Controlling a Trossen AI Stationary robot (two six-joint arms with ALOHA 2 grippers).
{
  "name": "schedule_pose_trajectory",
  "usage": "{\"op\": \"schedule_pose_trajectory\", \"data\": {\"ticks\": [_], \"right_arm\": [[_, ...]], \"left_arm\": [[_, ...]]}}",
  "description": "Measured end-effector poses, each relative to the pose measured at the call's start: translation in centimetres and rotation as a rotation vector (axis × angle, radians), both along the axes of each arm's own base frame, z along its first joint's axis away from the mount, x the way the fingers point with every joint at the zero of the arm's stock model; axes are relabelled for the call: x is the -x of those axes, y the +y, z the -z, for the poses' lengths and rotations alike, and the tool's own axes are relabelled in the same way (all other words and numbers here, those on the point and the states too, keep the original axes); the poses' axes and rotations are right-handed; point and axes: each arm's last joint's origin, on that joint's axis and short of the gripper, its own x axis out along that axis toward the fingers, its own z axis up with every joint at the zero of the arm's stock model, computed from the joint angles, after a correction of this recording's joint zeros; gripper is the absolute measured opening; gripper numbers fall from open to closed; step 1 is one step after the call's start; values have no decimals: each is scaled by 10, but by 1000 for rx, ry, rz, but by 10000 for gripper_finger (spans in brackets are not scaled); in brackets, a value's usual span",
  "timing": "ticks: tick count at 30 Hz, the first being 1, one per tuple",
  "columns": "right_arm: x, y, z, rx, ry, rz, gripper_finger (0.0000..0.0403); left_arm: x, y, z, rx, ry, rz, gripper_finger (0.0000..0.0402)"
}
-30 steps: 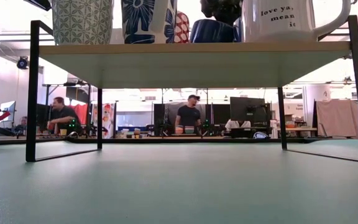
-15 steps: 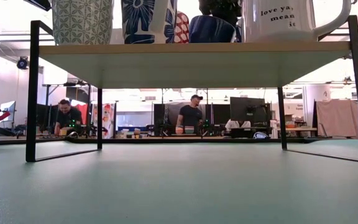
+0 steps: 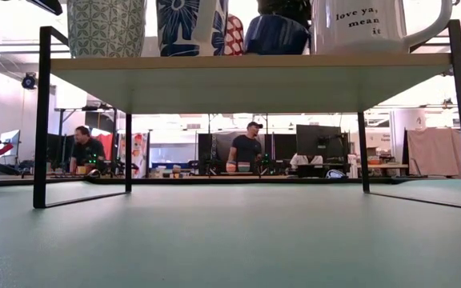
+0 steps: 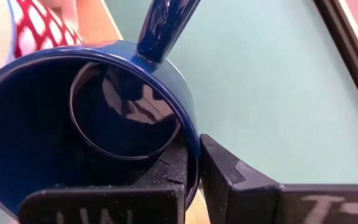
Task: Place coffee mugs
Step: Put the right blue mug on the shelf
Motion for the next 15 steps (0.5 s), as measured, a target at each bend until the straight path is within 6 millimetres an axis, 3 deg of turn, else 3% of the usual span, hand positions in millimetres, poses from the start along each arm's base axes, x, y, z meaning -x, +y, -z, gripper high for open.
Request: {"op": "schedule_pose_trajectory", "data": {"ticks": [15], "right_arm": [[-5, 10, 5, -37, 23, -52, 13]], "left_arm": [[0, 0, 0, 1, 1, 0, 23]]}}
